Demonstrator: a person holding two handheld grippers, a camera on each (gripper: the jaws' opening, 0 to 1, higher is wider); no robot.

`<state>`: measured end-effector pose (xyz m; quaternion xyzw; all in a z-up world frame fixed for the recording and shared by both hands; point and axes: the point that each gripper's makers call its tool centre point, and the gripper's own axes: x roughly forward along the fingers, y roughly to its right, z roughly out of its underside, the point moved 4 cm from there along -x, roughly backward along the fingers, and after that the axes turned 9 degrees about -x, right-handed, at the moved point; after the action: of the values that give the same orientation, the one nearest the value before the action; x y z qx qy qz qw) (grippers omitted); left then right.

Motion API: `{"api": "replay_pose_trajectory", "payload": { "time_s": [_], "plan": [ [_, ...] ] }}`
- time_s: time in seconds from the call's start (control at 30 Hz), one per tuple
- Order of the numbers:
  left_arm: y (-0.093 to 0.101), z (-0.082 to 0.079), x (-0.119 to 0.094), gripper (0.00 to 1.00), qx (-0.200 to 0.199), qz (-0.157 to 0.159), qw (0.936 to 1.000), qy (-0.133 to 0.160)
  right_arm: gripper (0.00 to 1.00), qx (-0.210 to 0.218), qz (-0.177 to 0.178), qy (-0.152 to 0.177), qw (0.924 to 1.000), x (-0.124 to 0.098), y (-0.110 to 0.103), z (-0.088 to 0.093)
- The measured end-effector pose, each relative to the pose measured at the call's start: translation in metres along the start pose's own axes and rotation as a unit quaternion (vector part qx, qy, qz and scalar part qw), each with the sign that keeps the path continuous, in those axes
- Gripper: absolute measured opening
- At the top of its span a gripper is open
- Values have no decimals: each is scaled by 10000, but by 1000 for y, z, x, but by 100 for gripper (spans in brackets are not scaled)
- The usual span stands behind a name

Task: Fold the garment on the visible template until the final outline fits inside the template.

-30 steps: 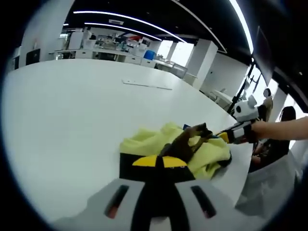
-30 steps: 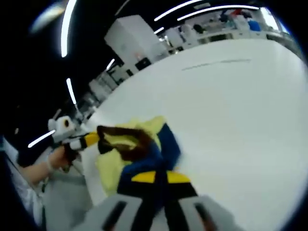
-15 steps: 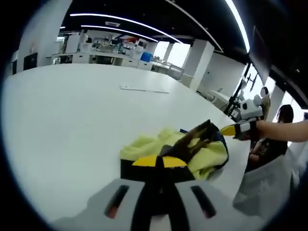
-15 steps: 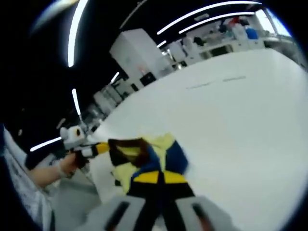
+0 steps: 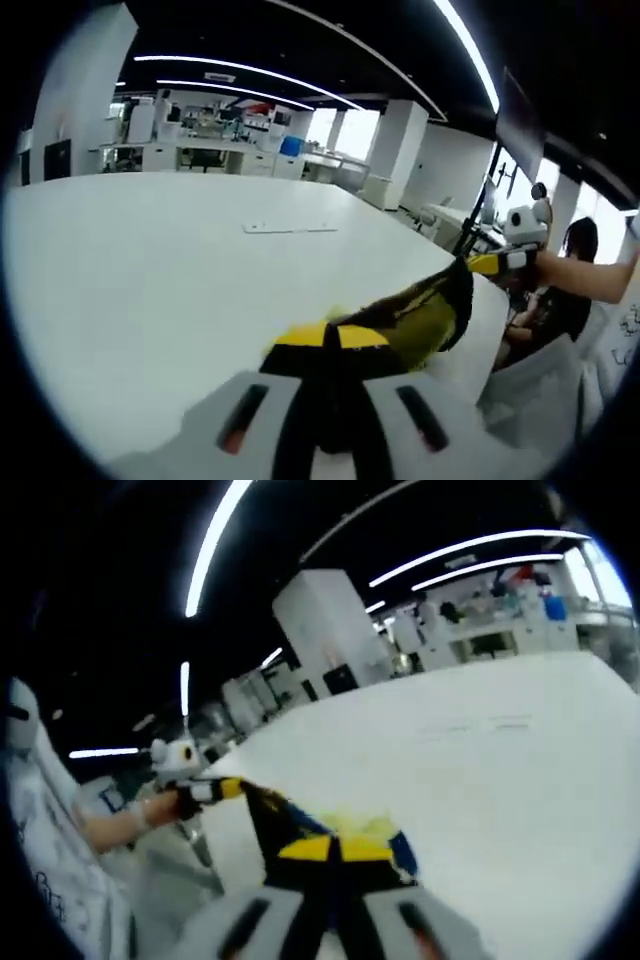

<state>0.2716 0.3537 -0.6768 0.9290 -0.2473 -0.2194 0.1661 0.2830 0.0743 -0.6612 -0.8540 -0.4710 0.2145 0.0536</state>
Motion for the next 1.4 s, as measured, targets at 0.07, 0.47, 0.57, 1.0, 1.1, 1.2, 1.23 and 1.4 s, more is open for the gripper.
{"api": "replay_pose_trajectory", "payload": {
  "time_s": [0.07,0.47,0.57,1.0,1.1,1.2,1.23,1.4],
  "plan": [
    [5,-7,-1,0,54,37,10000,59,0,-5,-24,69,10000,-2,-2,-6],
    [23,-58,-16,0,217,288,9981,500,0,-479,-206,812,9953,-23,-25,-72],
    [30,-79,-20,0,424,370,9963,644,0,-612,-200,1008,9928,-26,-28,-90],
    [8,-136,16,0,248,699,9955,583,0,-572,-253,1530,9862,3,13,-143],
    [-17,-134,41,0,361,510,9973,385,0,-409,-170,1385,9894,23,42,-139],
    [-33,-125,73,0,138,525,9984,169,0,-289,-30,1151,9929,46,69,-128],
    [-40,-123,82,0,83,470,9988,80,0,-192,25,1105,9937,52,78,-124],
    [-82,-113,130,0,-196,349,9990,-213,0,65,332,832,9960,88,128,-106]
  ]
}}
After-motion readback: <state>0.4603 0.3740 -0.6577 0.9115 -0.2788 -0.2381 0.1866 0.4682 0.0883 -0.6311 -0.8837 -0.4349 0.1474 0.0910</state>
